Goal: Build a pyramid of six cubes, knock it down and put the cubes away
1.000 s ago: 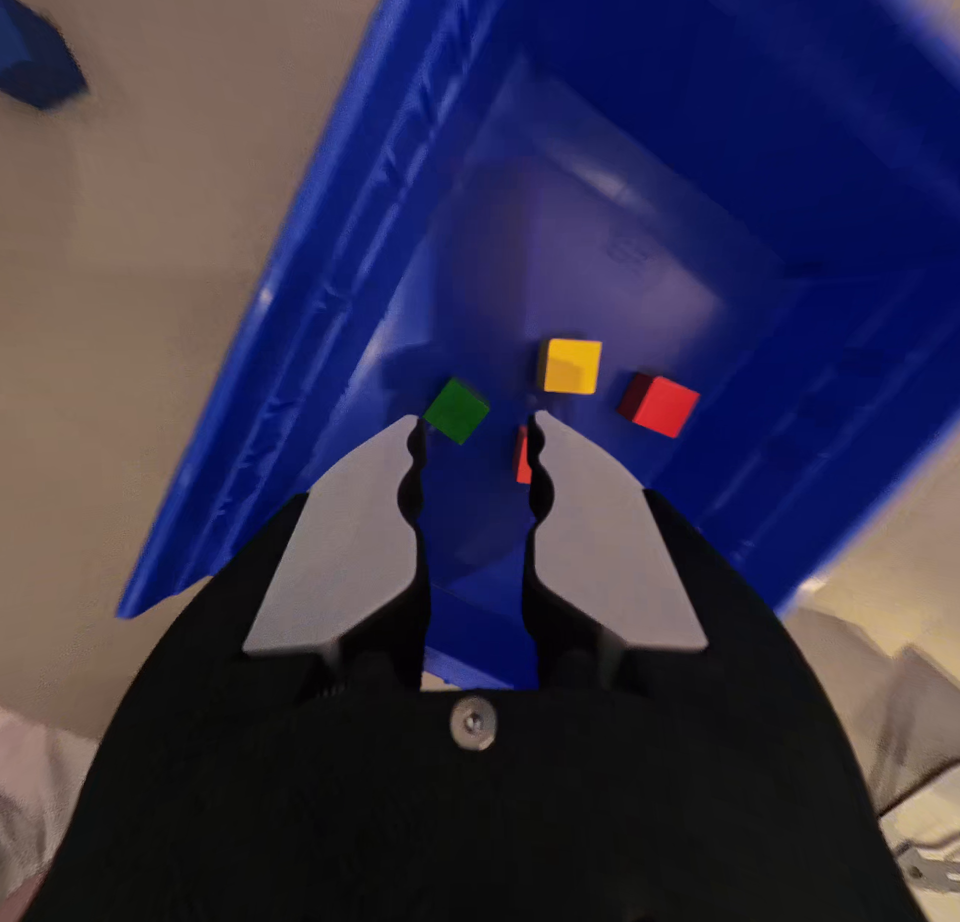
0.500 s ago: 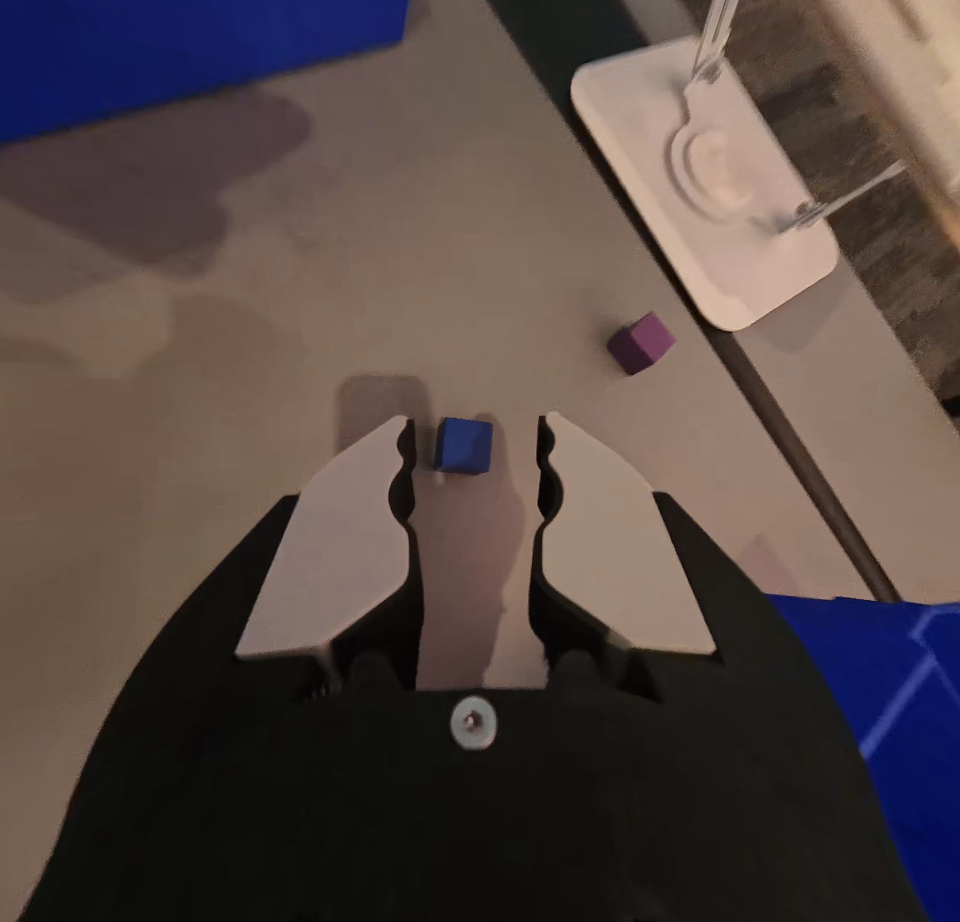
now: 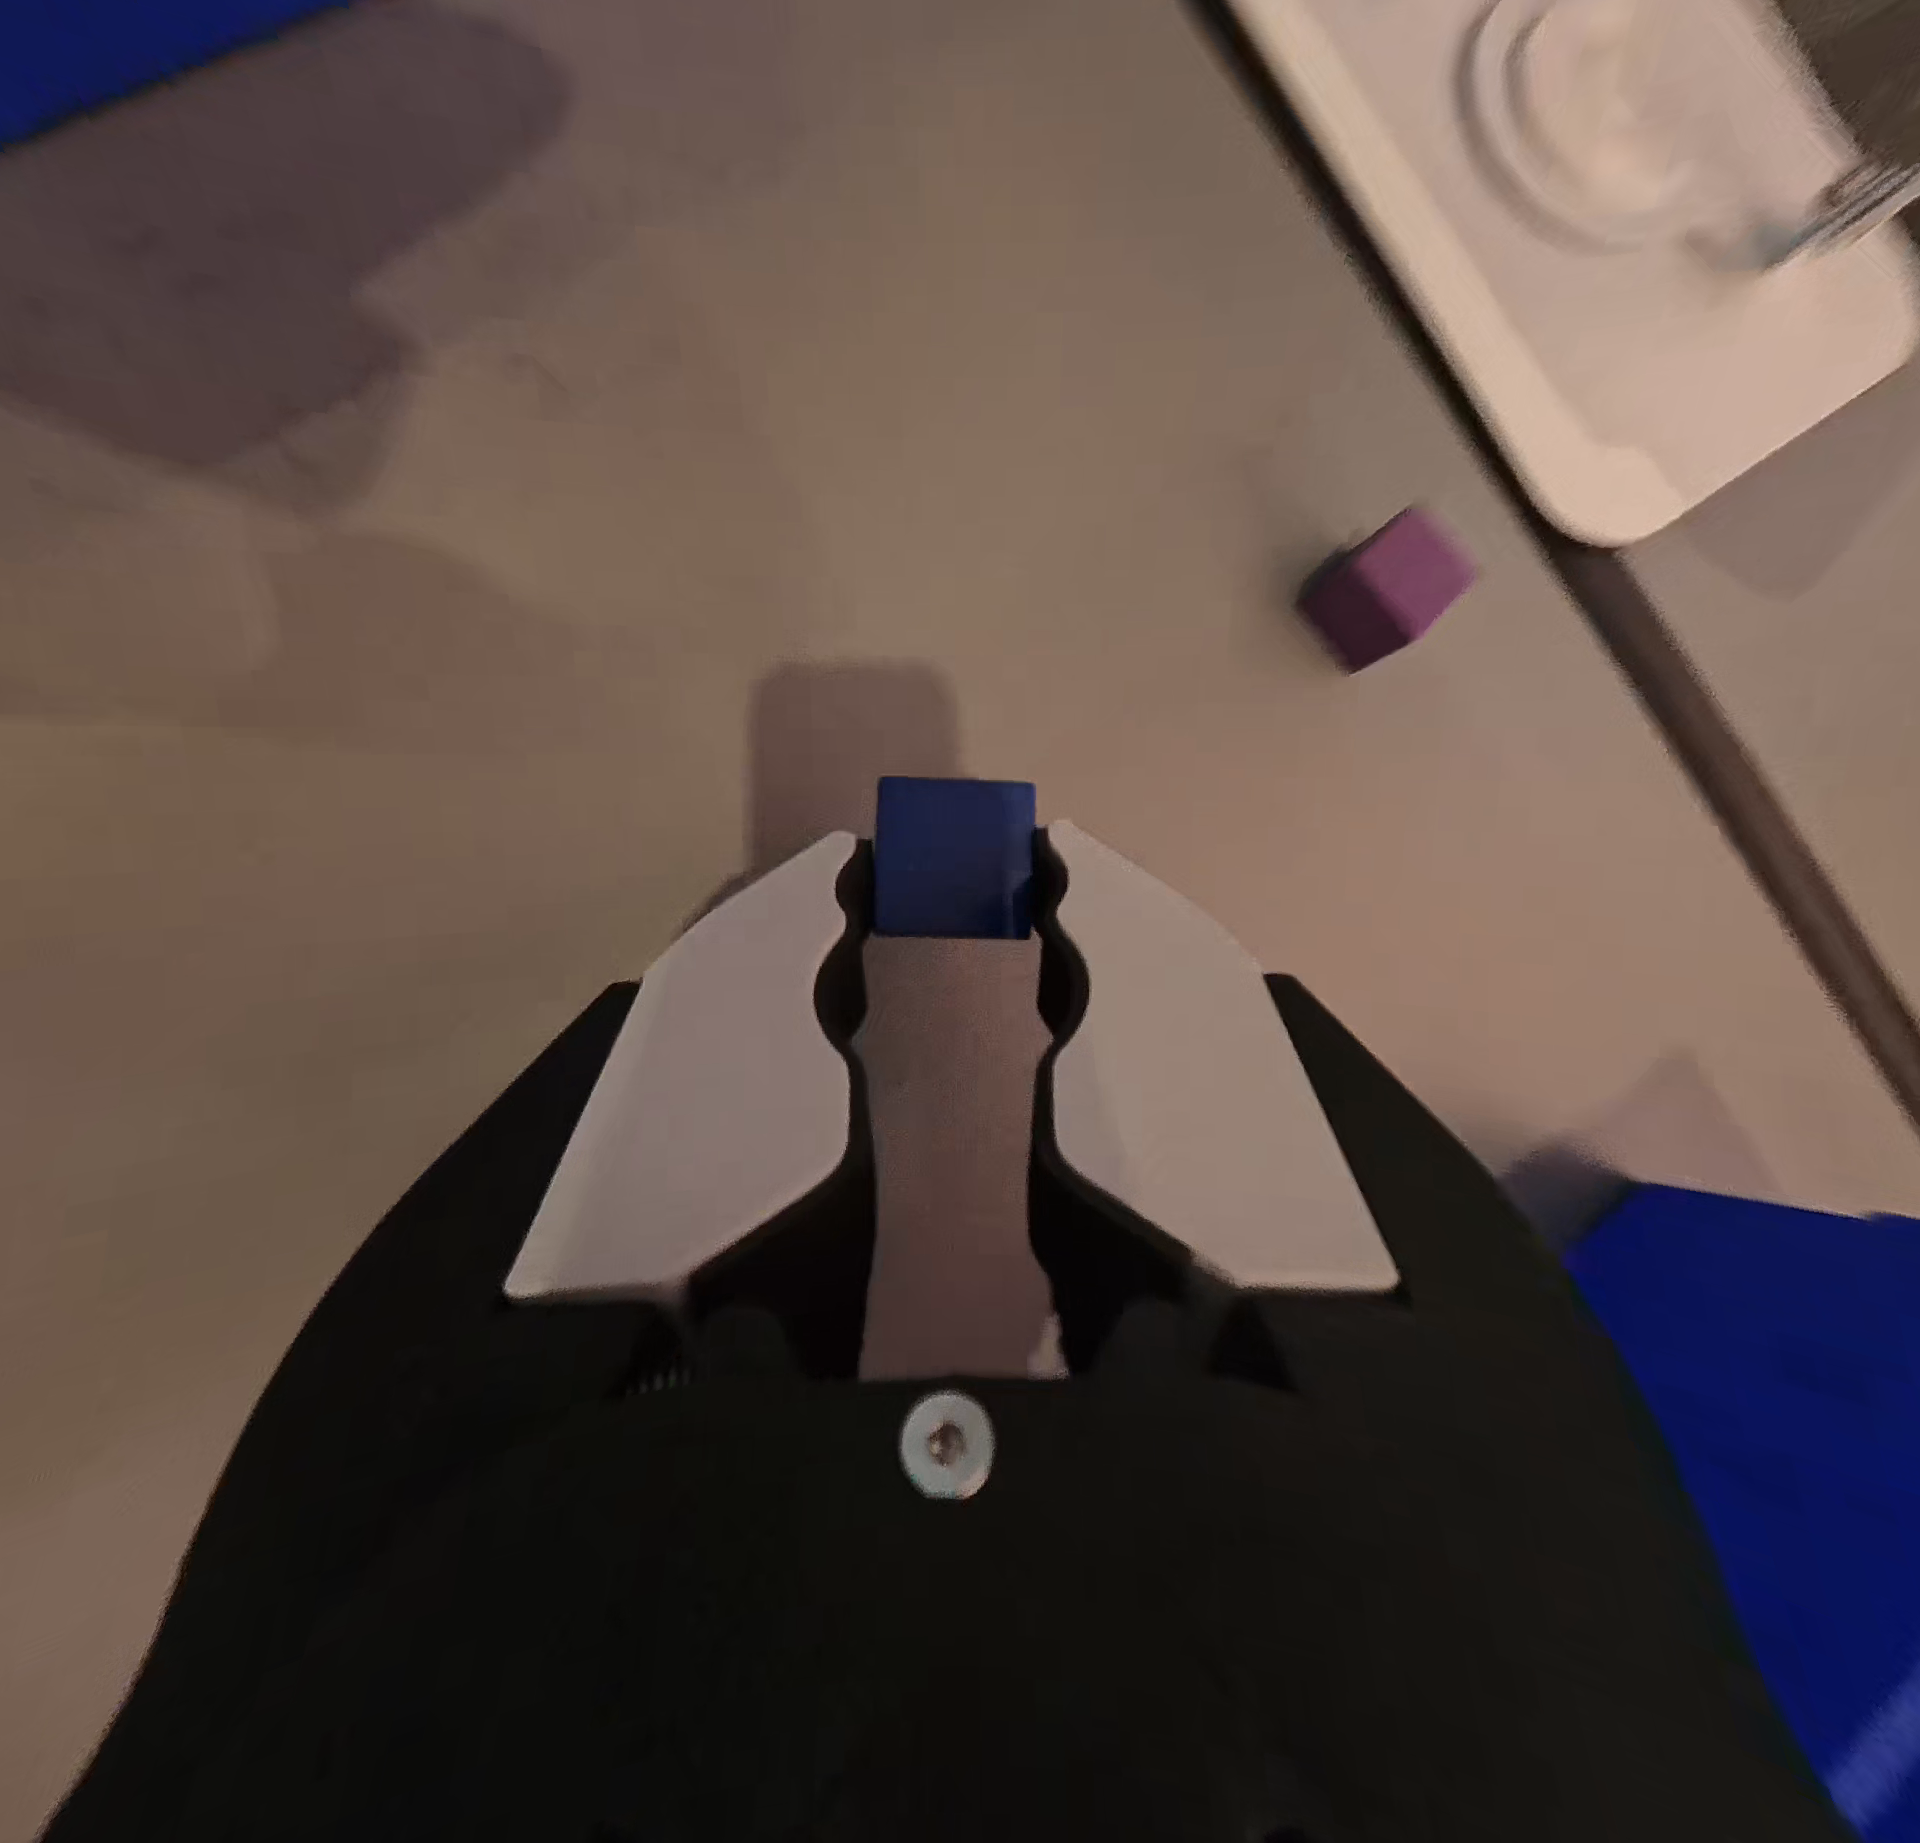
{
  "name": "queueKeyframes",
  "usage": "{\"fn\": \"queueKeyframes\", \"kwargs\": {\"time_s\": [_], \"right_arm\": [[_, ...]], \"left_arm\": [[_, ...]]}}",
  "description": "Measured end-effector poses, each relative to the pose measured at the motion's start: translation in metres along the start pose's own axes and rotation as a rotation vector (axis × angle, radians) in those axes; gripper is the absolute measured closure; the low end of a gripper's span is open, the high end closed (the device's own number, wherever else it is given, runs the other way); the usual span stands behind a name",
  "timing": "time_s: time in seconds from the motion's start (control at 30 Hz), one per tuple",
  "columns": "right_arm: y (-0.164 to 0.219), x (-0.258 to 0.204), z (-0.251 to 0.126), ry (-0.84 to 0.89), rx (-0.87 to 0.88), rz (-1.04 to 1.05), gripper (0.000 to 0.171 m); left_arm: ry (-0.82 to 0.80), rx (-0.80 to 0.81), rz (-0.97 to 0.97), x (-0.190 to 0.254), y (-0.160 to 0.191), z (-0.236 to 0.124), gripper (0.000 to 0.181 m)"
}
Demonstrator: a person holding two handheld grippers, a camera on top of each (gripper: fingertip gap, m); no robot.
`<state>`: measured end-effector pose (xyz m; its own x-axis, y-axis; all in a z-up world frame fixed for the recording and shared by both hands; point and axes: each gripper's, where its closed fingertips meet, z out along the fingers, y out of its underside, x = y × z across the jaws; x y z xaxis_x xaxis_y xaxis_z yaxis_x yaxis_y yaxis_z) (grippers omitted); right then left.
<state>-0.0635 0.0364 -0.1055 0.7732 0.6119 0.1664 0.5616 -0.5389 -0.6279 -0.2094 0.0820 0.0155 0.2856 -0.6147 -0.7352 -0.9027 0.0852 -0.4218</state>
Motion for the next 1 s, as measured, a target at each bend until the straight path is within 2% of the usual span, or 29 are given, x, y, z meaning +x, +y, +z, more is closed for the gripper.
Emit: {"fn": "queueKeyframes", "kwargs": {"time_s": [0.1, 0.17, 0.23, 0.3, 0.4, 0.47, 0.57, 0.63, 0.83, 1.0], "right_arm": [[-0.034, 0.009, -0.075, 0.043, 0.138, -0.035, 0.141], [-0.039, 0.024, -0.134, 0.106, 0.203, -0.06, 0.141], [-0.012, 0.043, -0.176, 0.132, 0.18, -0.004, 0.141], [0.038, 0.076, -0.194, 0.188, 0.073, 0.107, 0.141], [0.133, 0.136, -0.191, 0.291, -0.17, 0.384, 0.141], [0.192, 0.157, -0.177, 0.295, -0.345, 0.546, 0.141], [0.237, 0.155, -0.157, 0.211, -0.484, 0.641, 0.14], [0.249, 0.155, -0.155, 0.221, -0.552, 0.624, 0.14], [0.255, 0.156, -0.148, 0.254, -0.616, 0.648, 0.136], [0.226, 0.162, -0.158, 0.319, -0.524, 0.594, 0.128]], "left_arm": [[-0.001, 0.005, -0.002, -0.001, -0.001, -0.001, 0.181], [-0.001, 0.006, -0.004, -0.001, 0.0, -0.002, 0.181], [0.0, 0.005, -0.005, -0.001, 0.0, -0.003, 0.181], [0.002, 0.006, -0.003, 0.0, -0.001, -0.003, 0.181], [0.009, -0.001, 0.01, 0.004, -0.001, -0.002, 0.181], [0.012, -0.008, 0.02, 0.006, -0.001, -0.001, 0.181], [0.016, -0.008, 0.026, 0.009, -0.002, 0.0, 0.181], [0.013, -0.012, 0.028, 0.008, -0.002, 0.001, 0.181], [0.018, -0.026, 0.045, 0.013, -0.001, 0.004, 0.181], [0.015, -0.019, 0.051, 0.012, -0.003, 0.001, 0.181]]}}
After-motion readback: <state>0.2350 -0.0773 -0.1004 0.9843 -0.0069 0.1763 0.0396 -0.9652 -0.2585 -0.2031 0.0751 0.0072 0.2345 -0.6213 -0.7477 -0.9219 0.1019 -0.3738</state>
